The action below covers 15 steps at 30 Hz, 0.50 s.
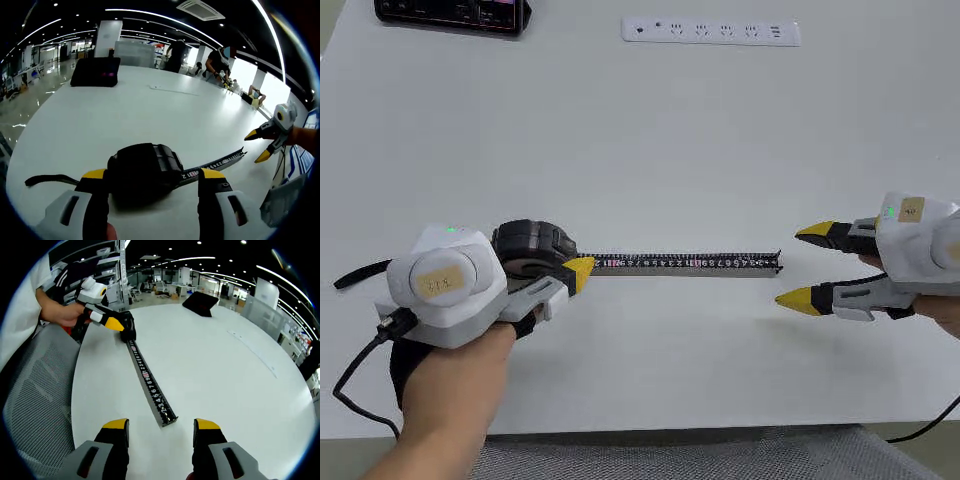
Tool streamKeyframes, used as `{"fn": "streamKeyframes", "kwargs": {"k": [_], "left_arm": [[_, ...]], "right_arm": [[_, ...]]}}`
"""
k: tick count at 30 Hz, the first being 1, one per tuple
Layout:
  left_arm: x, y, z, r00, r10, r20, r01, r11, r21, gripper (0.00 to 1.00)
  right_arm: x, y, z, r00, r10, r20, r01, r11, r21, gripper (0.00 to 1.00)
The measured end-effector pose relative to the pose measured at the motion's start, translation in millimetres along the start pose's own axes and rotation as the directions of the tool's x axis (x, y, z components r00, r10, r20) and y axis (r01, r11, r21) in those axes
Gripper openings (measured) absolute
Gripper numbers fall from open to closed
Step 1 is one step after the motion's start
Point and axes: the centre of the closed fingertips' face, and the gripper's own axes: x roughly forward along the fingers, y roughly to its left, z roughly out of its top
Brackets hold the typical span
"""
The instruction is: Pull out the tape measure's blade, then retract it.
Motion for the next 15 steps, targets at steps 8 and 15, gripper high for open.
{"fn": "streamKeyframes", "kwargs": {"k": [8,15], "left_arm": [[4.2,4.4,-0.9,0.9997,0.026,-0.005,-0.026,1.000,-0.017,0.65],[5.4,8.5,-0.9,0.9989,0.047,-0.007,-0.047,0.998,-0.049,0.61]], "right_arm": [[0.4,-4.1,-0.9,0.9996,0.019,-0.021,-0.020,0.999,-0.038,0.44],[2.8,-5.9,-4.1,0.9990,0.025,-0.037,-0.027,0.999,-0.045,0.44]]}}
